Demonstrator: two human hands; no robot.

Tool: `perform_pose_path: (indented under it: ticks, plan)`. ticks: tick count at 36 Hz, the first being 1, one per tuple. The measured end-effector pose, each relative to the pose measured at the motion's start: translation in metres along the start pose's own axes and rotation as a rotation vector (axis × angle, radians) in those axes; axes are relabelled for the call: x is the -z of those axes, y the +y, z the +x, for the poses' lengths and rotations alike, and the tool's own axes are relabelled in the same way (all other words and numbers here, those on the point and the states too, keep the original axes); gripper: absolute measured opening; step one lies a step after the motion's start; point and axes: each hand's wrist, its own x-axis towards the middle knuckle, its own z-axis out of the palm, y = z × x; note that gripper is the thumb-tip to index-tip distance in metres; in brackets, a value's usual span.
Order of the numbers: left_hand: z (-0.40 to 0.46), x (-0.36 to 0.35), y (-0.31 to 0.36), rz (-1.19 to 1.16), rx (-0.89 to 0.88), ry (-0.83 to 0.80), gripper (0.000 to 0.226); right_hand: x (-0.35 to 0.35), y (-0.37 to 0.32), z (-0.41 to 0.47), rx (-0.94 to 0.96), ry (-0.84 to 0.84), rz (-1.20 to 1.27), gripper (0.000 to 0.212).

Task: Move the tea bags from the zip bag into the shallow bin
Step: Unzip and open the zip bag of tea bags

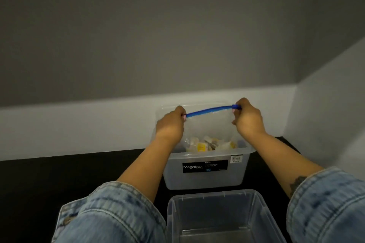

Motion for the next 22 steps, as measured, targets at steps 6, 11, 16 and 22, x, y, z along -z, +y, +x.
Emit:
perform_pose_path:
  ticks: [6,11,16,22]
  plan:
    - [0.01,0.041,0.011,-0.19,-0.037,0.184,0.017,0.018,-0.046,0.002,0.135,0.196,0.101,0.007]
    - [0.011,0.089,-0.002,-0.323,-0.153,0.319,0.015,0.025,-0.101,-0.008,0.211,0.279,0.203,0.007]
    - [0.003,0.134,-0.03,-0.356,-0.272,0.459,0.013,0.015,-0.146,-0.024,0.262,0.32,0.332,0.008]
    - [-0.026,0.173,-0.083,-0.272,-0.308,0.533,0.019,-0.018,-0.186,-0.061,0.202,0.217,0.554,0.024]
